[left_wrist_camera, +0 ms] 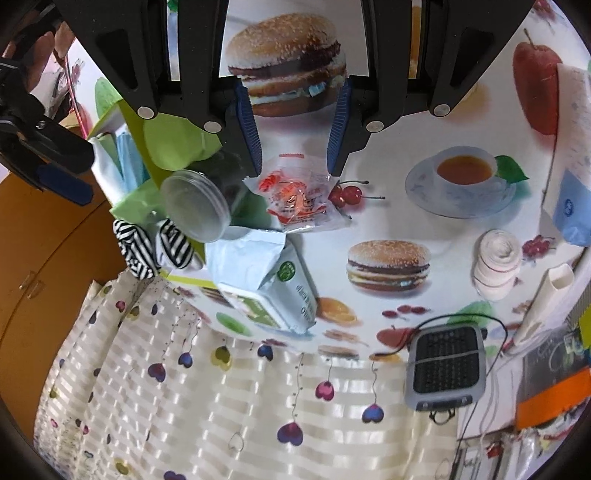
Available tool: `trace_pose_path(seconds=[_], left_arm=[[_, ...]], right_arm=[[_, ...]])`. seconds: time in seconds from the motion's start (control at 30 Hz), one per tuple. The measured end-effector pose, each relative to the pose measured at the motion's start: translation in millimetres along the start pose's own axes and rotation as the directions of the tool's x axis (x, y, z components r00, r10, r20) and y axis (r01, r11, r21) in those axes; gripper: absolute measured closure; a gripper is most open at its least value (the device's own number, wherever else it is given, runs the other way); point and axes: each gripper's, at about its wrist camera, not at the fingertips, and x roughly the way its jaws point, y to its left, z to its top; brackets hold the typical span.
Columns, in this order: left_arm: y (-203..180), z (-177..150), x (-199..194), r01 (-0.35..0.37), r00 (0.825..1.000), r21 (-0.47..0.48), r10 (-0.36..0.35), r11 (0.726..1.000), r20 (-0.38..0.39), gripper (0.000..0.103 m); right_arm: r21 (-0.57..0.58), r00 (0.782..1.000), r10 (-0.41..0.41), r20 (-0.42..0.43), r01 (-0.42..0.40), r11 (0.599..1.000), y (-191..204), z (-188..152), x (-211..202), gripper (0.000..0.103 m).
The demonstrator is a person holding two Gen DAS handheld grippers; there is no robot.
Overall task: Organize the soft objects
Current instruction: 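Withdraw both open grippers from the box toward the clear bag, then grasp the clear bag of orange items with the left gripper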
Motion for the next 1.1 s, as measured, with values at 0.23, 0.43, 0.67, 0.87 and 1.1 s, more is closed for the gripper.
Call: trace_pose_path(seconds=[0.23,0.43,0.67,0.87,1.1], left_arm=[[6.6,13.1,29.2,0.021,0.999,-0.044,-0.023,0.999,-0.039,0.056],[2.7,28.3,52.6,-0.004,0.999,-0.032,0.003,0.999,-0.048,0.055],[-6.8,28.4,72.1,-0.048,0.997,0.018,0.049,0.999,-0.053,0.053],[-8.4,21.8,69.1,-0.074,0.996,0.055,0.076,0.996,-0.039,0.071],[5.1,11.2,48.2,-0.077,0.997,0.037,0.078,0.996,-0.016,0.09]], right_arm=[[0.013,1.0,0.0,-0.01,0.0,1.0,-10.4,4.6,12.7,0.039],[0.021,1.0,0.004,-0.008,-0.003,1.0,-17.9,7.1,17.4,0.039],[0.024,1.0,-0.006,-0.011,0.006,1.0,-22.2,7.6,16.5,0.039],[0.031,1.0,-0.016,-0.011,0.017,0.999,-22.2,8.0,13.0,0.039],[0.009,1.0,-0.021,-0.013,0.021,1.0,-9.9,11.0,12.7,0.039]])
